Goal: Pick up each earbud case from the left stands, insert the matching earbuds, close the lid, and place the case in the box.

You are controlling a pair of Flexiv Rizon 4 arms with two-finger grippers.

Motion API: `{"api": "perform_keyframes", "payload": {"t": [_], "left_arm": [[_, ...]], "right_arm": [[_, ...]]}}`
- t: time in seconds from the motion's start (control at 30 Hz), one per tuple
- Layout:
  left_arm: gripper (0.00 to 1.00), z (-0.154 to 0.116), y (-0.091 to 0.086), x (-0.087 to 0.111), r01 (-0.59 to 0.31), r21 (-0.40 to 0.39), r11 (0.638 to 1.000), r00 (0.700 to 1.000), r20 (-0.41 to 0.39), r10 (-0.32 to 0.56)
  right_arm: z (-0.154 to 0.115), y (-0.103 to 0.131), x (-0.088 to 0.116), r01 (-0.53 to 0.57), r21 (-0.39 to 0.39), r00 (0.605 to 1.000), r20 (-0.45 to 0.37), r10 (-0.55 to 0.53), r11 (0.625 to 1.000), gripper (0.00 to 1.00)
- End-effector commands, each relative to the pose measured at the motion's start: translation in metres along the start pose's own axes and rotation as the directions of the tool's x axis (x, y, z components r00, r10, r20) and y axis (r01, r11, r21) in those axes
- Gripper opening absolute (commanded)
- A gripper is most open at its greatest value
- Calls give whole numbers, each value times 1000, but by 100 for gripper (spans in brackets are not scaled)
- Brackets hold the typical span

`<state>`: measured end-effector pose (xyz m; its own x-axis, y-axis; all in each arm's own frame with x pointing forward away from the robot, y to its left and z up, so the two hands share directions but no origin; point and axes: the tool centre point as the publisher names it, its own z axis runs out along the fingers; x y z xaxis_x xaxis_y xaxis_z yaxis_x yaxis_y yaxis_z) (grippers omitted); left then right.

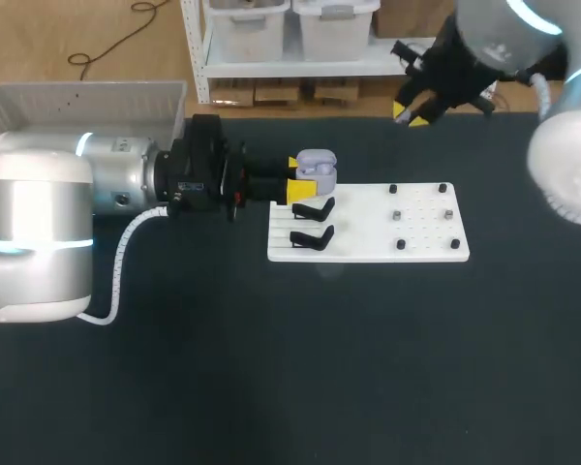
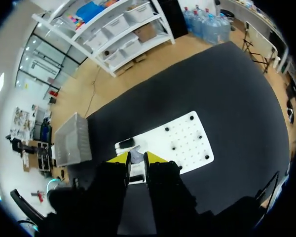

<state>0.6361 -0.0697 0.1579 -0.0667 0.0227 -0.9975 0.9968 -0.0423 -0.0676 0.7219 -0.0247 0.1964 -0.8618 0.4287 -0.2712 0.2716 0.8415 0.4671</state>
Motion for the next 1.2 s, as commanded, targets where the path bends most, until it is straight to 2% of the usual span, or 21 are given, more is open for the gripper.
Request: {"api": "perform_keyframes", "payload": {"t": [0.03, 0.1, 0.23, 0.47, 0.87, 1.07, 1.2], "left_arm": [[0, 0, -1, 0, -1, -5, 1000, 1000, 1, 1], [0, 0, -1, 0, -1, -5, 1000, 1000, 1, 1], [0, 0, -1, 0, -1, -5, 1000, 1000, 1, 1], [0, 0, -1, 0, -1, -5, 1000, 1000, 1, 1], [0, 0, -1, 0, -1, -5, 1000, 1000, 1, 1], [0, 0, -1, 0, -1, -5, 1000, 1000, 1, 1], [0, 0, -1, 0, -1, -5, 1000, 1000, 1, 1]], "right_arm": [[-55, 5, 9, 56, -45, 996, -65, -59, 997, 0], [-64, 13, 16, 103, -72, 988, -107, -110, 992, 0], [-74, 27, 32, 197, -74, 960, -188, -208, 978, 0], [-74, 39, 54, 293, -91, 904, -298, -307, 952, 0], [-55, 50, 89, 400, -120, 815, -406, -413, 909, 0], [-49, 57, 102, 421, -143, 793, -423, -439, 896, 0], [-49, 59, 105, 426, -144, 796, -410, -446, 893, 0]]}}
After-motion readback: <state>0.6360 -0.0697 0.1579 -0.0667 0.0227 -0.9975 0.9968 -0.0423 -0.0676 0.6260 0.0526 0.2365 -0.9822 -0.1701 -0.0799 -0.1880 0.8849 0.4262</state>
